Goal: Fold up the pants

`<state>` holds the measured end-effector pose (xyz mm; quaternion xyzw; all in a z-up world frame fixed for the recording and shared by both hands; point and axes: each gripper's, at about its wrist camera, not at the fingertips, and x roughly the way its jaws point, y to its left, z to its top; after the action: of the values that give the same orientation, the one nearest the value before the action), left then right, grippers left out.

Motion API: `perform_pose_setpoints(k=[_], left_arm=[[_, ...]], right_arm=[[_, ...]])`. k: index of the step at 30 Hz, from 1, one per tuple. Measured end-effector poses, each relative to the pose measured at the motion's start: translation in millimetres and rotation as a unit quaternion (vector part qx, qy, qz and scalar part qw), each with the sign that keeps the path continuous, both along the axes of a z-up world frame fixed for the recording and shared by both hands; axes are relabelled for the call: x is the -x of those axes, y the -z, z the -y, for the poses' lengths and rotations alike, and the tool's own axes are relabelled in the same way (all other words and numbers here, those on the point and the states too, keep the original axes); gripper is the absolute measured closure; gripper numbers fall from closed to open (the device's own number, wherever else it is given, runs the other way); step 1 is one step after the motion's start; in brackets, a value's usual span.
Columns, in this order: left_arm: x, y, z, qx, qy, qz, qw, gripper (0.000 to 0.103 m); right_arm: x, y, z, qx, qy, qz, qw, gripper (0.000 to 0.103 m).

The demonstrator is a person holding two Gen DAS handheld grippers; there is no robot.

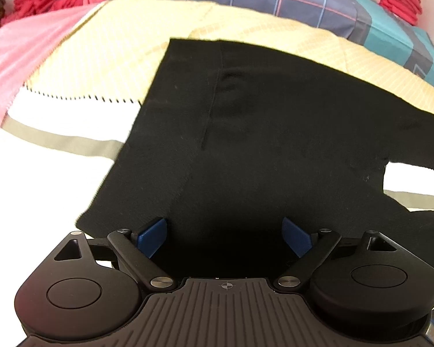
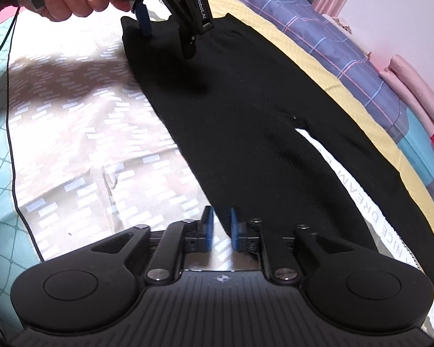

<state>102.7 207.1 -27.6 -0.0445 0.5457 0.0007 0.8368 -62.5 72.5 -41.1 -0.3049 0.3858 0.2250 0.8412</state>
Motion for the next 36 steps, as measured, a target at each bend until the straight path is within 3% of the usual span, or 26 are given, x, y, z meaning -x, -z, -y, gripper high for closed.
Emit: perform_pose_setpoints(k=[10,15,17,18,19,25,27,30,36], left_arm=[[3.2,-11.4,1.0,-0.020,-0.019,0.014,0.9995,0.000],[6.1,-20.3,-22.9,-0.027,-0.036,0.019,0.9988,0.000],[7.6,-21.2,-29.3,-0.027,-0.044,0.017,0.9985,0.000],[8.3,-20.1,-32.9,-0.026,-0.048,0.016,0.9984,0.000],[10.2,-19.8,-37.0,-0.025,-0.053,0.015,0.9982,0.000],[25.2,-28.0,-64.8,-0.023,-0.079,0.021,0.9964,0.000],[29.3,-30.5,-74.7,-0.027,-0.089,0.024,0.9953,0.000],[34.3,-33.1,-91.5,-0.033,-0.110,0.025,0.9931,0.000],[50.5,-39.9,-120.1,-0.041,-0.147,0.023,0.9881,0.000]], right_arm=[[-7.1,0.6,-16.1,0.013,-0.024,0.028,0.999,0.047],[-23.8,7.5,-30.7,0.007,-0.026,0.040,0.999,0.042],[-32.6,9.3,-33.7,-0.012,-0.020,0.033,0.999,0.049],[-37.3,8.4,-33.7,-0.031,-0.021,0.010,0.999,0.076],[-40.8,6.8,-32.9,-0.051,-0.024,-0.020,0.998,0.096],[-21.5,-5.2,-34.6,-0.033,-0.101,-0.049,0.993,0.095],[-30.5,-10.0,-38.3,-0.032,-0.105,-0.030,0.994,0.088],[-49.7,-17.8,-60.7,-0.076,-0.107,-0.021,0.991,0.044],[-80.2,6.9,-140.0,-0.102,-0.131,-0.023,0.986,0.043]])
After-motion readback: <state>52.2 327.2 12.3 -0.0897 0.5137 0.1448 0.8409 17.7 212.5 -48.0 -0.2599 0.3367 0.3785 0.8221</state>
